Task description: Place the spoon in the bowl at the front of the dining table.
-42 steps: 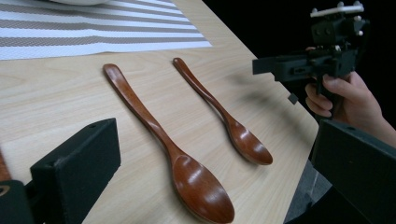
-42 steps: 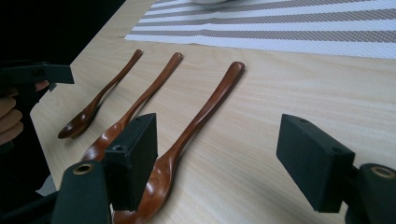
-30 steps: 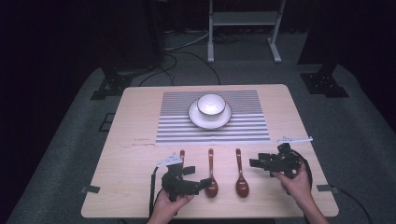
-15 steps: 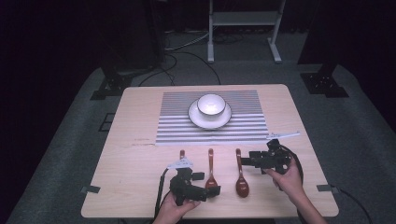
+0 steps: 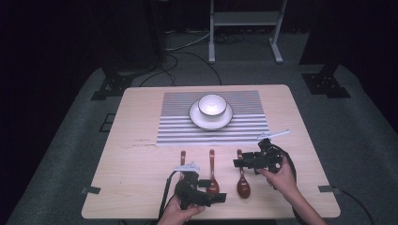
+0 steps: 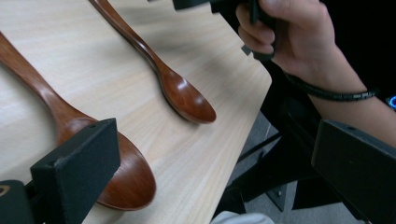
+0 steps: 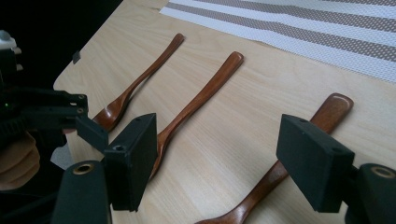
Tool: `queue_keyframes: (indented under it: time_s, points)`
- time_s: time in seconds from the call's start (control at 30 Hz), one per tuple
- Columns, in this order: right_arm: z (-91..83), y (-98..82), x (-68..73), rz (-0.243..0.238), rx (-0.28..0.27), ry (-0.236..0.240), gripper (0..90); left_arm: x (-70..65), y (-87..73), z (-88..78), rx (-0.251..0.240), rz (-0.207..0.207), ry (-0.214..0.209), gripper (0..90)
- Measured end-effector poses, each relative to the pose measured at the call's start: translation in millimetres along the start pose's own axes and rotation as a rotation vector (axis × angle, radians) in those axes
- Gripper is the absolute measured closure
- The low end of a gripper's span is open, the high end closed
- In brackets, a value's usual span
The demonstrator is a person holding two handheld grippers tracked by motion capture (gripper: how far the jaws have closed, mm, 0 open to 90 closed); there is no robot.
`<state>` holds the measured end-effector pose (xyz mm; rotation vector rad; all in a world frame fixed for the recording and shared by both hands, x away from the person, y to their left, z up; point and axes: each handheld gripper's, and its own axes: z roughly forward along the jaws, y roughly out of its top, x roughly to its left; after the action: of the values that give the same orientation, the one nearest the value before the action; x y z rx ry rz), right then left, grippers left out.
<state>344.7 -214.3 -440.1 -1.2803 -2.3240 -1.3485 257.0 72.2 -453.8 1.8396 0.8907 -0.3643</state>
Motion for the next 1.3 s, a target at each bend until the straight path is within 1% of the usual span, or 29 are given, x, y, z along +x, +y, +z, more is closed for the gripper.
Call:
queue_keyframes:
  time_s: [0.1, 0.17, 0.4, 0.6, 0.67, 0.7, 0.8, 0.83, 0.87, 0.93, 0.97, 1.03, 1.17, 1.23, 1.3]
  points:
    - [1.7, 2.5, -0.4, 0.003, 0.003, 0.011, 28.0, -1.8, -1.2, 2.9, 0.016, 0.008, -0.006, 0.1]
    - [1.8, 5.7, -0.1, 0.008, 0.002, 0.019, 28.0, -2.6, -1.9, 4.6, 0.021, 0.002, -0.006, 0.1]
    - [1.9, 12.4, 1.9, 0.011, 0.001, 0.027, 28.1, -4.8, -5.5, 7.4, 0.049, 0.005, -0.009, 0.1]
    - [5.7, 17.9, 6.7, 0.000, 0.006, 0.033, 28.0, -5.4, -9.3, 10.8, 0.075, 0.001, -0.013, 0.1]
    - [7.5, 19.3, 8.1, -0.007, 0.009, 0.031, 28.0, -4.7, -10.0, 13.2, 0.093, -0.002, -0.012, 0.1]
    - [8.5, 20.1, 8.6, -0.008, 0.013, 0.028, 28.0, -4.2, -10.6, 14.9, 0.104, -0.002, -0.009, 0.1]
    - [10.9, 22.2, 9.7, -0.014, 0.016, 0.024, 28.0, -1.2, -12.8, 19.3, 0.140, 0.007, 0.026, 0.1]
    - [11.5, 23.0, 10.3, -0.015, 0.019, 0.024, 28.0, 0.4, -13.6, 20.8, 0.151, -0.002, 0.032, 0.1]
    - [13.3, 24.6, 11.3, -0.023, 0.026, 0.019, 28.0, 1.6, -13.8, 21.3, 0.151, -0.005, 0.029, 0.1]
    - [14.4, 25.3, 11.9, -0.028, 0.029, 0.014, 28.0, 3.4, -13.1, 21.4, 0.146, -0.026, 0.020, 0.1]
    - [15.8, 26.1, 12.6, -0.034, 0.033, 0.009, 28.0, 3.9, -13.0, 21.2, 0.145, -0.027, 0.019, 0.1]
    - [17.6, 27.3, 13.0, -0.038, 0.037, 0.006, 28.0, 3.8, -12.8, 20.5, 0.131, -0.022, 0.017, 0.2]
    - [21.0, 29.1, 13.0, -0.038, 0.047, 0.000, 28.0, 4.6, -13.7, 21.1, 0.131, -0.027, 0.020, 0.1]
    - [23.5, 29.8, 10.7, -0.038, 0.060, -0.009, 28.0, 4.3, -13.7, 20.9, 0.135, -0.021, 0.023, 0.1]
    - [25.4, 30.3, 9.0, -0.034, 0.062, -0.015, 28.0, 4.0, -13.6, 20.9, 0.127, -0.022, 0.021, 0.1]
